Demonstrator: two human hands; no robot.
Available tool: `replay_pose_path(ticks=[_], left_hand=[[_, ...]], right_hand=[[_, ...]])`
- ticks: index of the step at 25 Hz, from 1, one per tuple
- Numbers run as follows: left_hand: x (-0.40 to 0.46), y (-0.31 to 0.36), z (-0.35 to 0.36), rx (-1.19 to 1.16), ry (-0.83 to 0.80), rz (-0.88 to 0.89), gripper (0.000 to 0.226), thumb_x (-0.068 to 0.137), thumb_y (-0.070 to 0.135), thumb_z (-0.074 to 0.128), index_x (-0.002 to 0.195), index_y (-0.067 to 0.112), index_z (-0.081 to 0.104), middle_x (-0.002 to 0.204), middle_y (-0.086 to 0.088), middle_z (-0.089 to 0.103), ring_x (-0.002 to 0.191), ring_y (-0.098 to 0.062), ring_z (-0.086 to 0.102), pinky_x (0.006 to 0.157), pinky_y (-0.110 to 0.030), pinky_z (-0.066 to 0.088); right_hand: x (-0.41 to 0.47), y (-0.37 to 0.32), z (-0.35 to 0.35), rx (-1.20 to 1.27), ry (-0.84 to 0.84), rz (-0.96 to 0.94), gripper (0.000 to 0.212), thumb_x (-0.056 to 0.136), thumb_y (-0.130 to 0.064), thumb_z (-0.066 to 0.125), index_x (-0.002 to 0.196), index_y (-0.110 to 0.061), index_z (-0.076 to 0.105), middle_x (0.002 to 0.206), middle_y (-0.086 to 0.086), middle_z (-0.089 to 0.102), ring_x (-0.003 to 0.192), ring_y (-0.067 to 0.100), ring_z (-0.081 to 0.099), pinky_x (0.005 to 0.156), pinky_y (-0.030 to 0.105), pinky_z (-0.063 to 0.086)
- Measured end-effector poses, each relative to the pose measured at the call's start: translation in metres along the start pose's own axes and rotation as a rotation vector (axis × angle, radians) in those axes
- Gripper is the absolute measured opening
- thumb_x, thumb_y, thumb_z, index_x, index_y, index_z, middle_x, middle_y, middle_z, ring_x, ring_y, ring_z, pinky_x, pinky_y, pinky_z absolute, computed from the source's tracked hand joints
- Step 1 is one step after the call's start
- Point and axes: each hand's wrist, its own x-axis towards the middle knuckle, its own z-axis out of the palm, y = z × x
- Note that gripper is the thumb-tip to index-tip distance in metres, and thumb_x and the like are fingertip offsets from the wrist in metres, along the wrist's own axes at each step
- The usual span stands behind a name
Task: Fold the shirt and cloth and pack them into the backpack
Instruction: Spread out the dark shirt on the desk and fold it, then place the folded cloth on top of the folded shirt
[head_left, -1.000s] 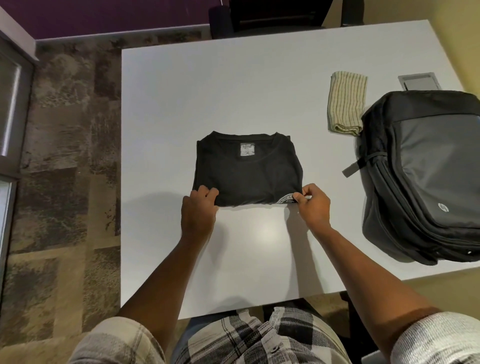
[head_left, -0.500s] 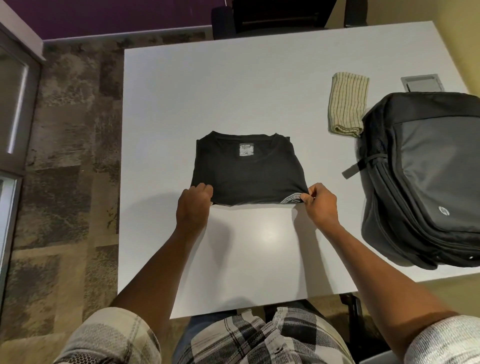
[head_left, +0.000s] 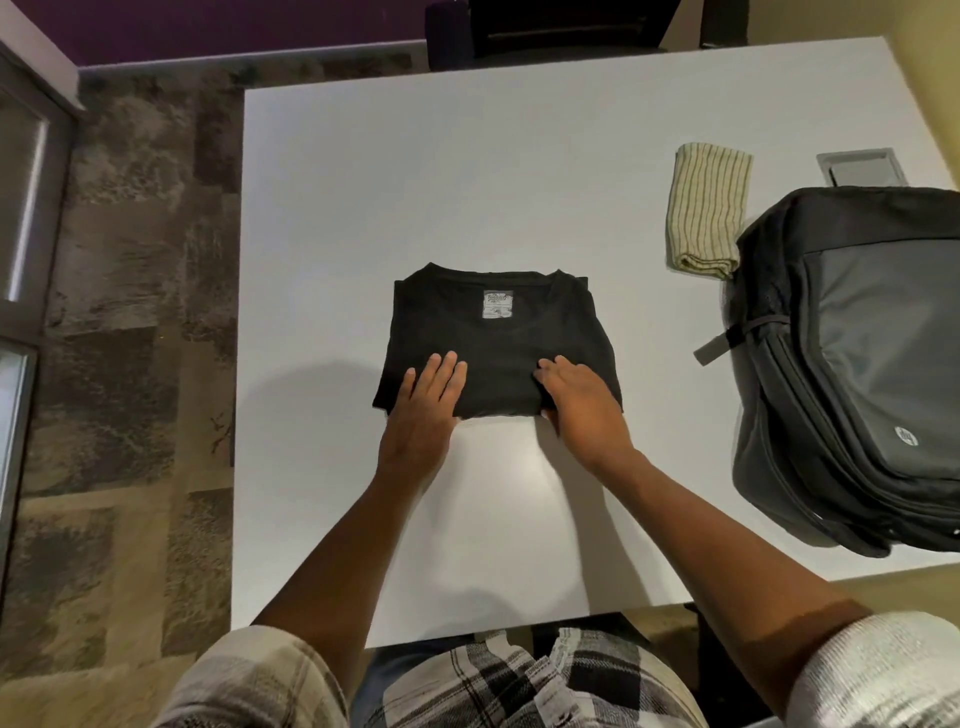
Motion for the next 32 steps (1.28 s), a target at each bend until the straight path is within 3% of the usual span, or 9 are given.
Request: replay_pose_path(ticks=[5, 8, 11, 16, 24, 26, 28, 30, 32], left_hand=[[0.005, -0.019, -0.017, -0.198, -0.045, 0.025, 0.067, 0.098, 0.044, 0.017, 0.157, 0.014, 0.027, 0.166, -0.006, 0.019, 0.154, -0.024, 0.014, 0.125, -0.047, 0.014], [0.027, -0.002, -0.025, -0.141, 0.097, 0.026, 0.063, 0.099, 0.041, 0.031, 0.156, 0.014, 0.032, 0.164, -0.010, 0.025, 0.152, -0.032, 0.019, 0.123, -0.054, 0.015], [0.047, 0.005, -0.020, -0.058, 0.080, 0.074, 0.067, 0.098, 0.054, 0.038, 0.157, 0.022, 0.031, 0.166, -0.008, 0.021, 0.153, -0.033, 0.014, 0.120, -0.063, 0.014], [0.043, -0.012, -0.010, -0.037, -0.011, -0.210, 0.080, 0.090, 0.075, 0.031, 0.158, 0.038, 0.013, 0.169, -0.001, -0.003, 0.154, -0.033, -0.010, 0.112, -0.071, -0.005], [0.078, -0.004, -0.010, -0.208, -0.045, -0.207, 0.083, 0.088, 0.078, 0.026, 0.159, 0.037, 0.014, 0.168, 0.000, -0.013, 0.153, -0.034, -0.015, 0.115, -0.072, 0.012], [0.094, 0.001, -0.013, -0.171, -0.037, -0.216, 0.080, 0.089, 0.077, 0.028, 0.157, 0.036, 0.020, 0.168, 0.000, -0.008, 0.153, -0.032, -0.013, 0.116, -0.071, 0.008], [0.109, 0.021, -0.027, -0.140, 0.095, -0.288, 0.069, 0.091, 0.070, 0.036, 0.146, 0.028, 0.041, 0.167, -0.005, 0.013, 0.154, -0.032, -0.001, 0.118, -0.068, 0.004], [0.130, 0.054, -0.050, -0.210, 0.333, -0.295, 0.049, 0.094, 0.056, 0.045, 0.125, 0.019, 0.055, 0.155, -0.006, 0.038, 0.151, -0.030, 0.019, 0.118, -0.063, 0.015], [0.163, 0.090, -0.073, -0.344, 0.467, -0.191, 0.039, 0.096, 0.046, 0.049, 0.119, 0.016, 0.057, 0.146, -0.006, 0.048, 0.146, -0.029, 0.031, 0.117, -0.054, 0.024]], right_hand=[[-0.017, 0.023, -0.013, -0.111, 0.075, 0.067, 0.045, 0.103, -0.025, 0.046, 0.146, -0.011, 0.048, 0.153, 0.009, 0.046, 0.146, 0.030, 0.035, 0.123, 0.043, 0.019], [0.010, -0.001, -0.018, -0.042, 0.048, 0.050, 0.056, 0.103, -0.039, 0.030, 0.150, -0.010, 0.042, 0.158, 0.010, 0.038, 0.148, 0.031, 0.030, 0.124, 0.046, 0.017], [0.032, -0.018, -0.009, -0.069, -0.107, -0.013, 0.068, 0.098, -0.051, 0.015, 0.156, -0.018, 0.031, 0.164, 0.005, 0.026, 0.153, 0.029, 0.015, 0.124, 0.051, 0.006], [0.038, -0.004, 0.000, -0.143, -0.185, 0.102, 0.066, 0.097, -0.063, 0.007, 0.158, -0.037, 0.017, 0.167, -0.009, 0.010, 0.155, 0.028, -0.001, 0.118, 0.063, -0.007], [0.062, 0.035, -0.010, -0.166, -0.197, 0.095, 0.059, 0.100, -0.059, 0.006, 0.157, -0.044, 0.008, 0.168, -0.010, 0.006, 0.155, 0.025, -0.003, 0.118, 0.064, -0.005], [0.069, 0.043, -0.018, -0.170, -0.181, 0.106, 0.060, 0.100, -0.060, 0.010, 0.157, -0.043, 0.015, 0.167, -0.009, 0.013, 0.155, 0.025, 0.003, 0.119, 0.064, -0.002], [0.074, 0.051, -0.035, -0.125, -0.064, 0.116, 0.060, 0.100, -0.064, 0.021, 0.152, -0.038, 0.035, 0.159, -0.006, 0.035, 0.151, 0.026, 0.023, 0.119, 0.061, 0.009], [0.083, 0.064, -0.058, -0.059, 0.150, 0.117, 0.055, 0.100, -0.061, 0.035, 0.142, -0.031, 0.052, 0.143, -0.003, 0.054, 0.137, 0.024, 0.043, 0.114, 0.050, 0.025], [0.099, 0.092, -0.081, 0.007, 0.318, 0.156, 0.048, 0.101, -0.052, 0.044, 0.137, -0.024, 0.058, 0.134, 0.003, 0.060, 0.126, 0.025, 0.052, 0.105, 0.044, 0.036]])
